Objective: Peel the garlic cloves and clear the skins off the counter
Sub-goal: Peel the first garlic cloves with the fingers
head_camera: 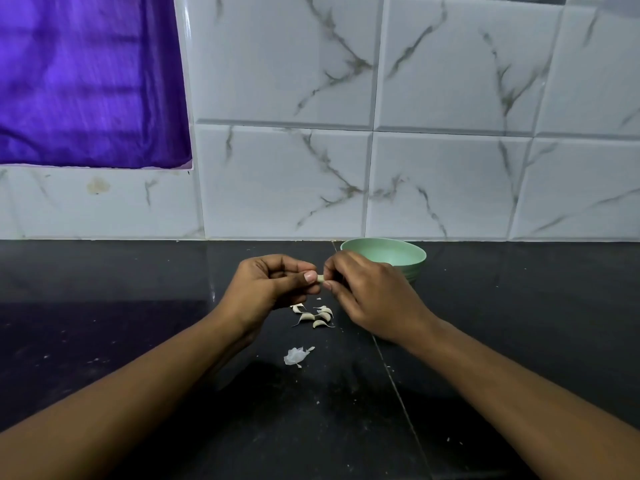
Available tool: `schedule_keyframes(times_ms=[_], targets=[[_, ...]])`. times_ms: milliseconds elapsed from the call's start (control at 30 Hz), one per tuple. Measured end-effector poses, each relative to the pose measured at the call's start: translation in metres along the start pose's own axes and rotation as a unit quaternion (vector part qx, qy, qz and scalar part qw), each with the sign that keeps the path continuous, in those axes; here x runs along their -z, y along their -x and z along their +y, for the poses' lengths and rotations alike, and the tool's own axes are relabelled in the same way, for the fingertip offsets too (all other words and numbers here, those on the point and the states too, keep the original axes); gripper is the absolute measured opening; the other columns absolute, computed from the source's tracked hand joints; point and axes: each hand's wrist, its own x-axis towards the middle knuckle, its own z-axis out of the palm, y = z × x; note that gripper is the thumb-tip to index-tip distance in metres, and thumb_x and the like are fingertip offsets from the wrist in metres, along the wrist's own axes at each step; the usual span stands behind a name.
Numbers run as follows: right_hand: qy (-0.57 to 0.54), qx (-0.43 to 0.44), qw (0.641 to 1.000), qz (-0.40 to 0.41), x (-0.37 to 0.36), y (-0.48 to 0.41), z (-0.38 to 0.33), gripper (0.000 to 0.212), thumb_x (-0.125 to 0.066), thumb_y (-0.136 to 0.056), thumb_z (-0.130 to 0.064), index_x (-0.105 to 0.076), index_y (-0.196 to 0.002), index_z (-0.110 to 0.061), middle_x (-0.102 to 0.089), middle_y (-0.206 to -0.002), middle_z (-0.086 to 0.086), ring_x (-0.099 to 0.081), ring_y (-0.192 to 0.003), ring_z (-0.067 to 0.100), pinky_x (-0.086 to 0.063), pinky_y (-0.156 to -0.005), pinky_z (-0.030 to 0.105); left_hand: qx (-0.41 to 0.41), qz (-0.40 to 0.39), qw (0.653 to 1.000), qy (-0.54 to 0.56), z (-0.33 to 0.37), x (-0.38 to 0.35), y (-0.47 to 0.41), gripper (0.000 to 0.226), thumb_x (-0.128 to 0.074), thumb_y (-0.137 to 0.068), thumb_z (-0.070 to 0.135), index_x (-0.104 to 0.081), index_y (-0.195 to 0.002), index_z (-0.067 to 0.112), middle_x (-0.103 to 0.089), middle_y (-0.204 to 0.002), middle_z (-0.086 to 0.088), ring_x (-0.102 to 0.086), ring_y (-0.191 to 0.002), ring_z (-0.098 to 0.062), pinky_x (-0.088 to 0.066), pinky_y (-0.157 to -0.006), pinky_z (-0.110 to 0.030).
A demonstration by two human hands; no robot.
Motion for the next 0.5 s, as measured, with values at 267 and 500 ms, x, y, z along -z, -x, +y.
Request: schedule_keyframes(times_ms=[267,500], targets=[[-0.088,-0.052,0.995,-0.001,-0.009,0.001,-0.006,0.013,-0.052,-0.079,-0.030,-0.057,-0.080,-0.019,-0.056,-0.072,-0.010,-0.053,-0.059,0.011,-0.047,-0.054,0.033,-0.006,0.020,1.000,0.014,-0.003,0.001,-0.002,0.008,-0.070,-0.074,0.001,-0.068,-0.080,0.006,-0.072,-0.071,-0.009,-0.072,-0.069,-0.015,-0.055,-0.066,-0.023],[-0.282,-0.204,0.932,-0.105,0.004,-0.003,0.005,0.022,-0.074,-0.079,-0.009,-0.059,-0.074,-0.024,-0.061,-0.065,-0.007,-0.060,-0.063,0.009,-0.054,-0.062,0.030,-0.025,0.028,0.999,-0.030,-0.004,0.009,-0.004,0.010,-0.071,-0.076,0.001,-0.068,-0.083,0.008,-0.073,-0.074,-0.008,-0.072,-0.072,-0.013,-0.055,-0.064,-0.021]])
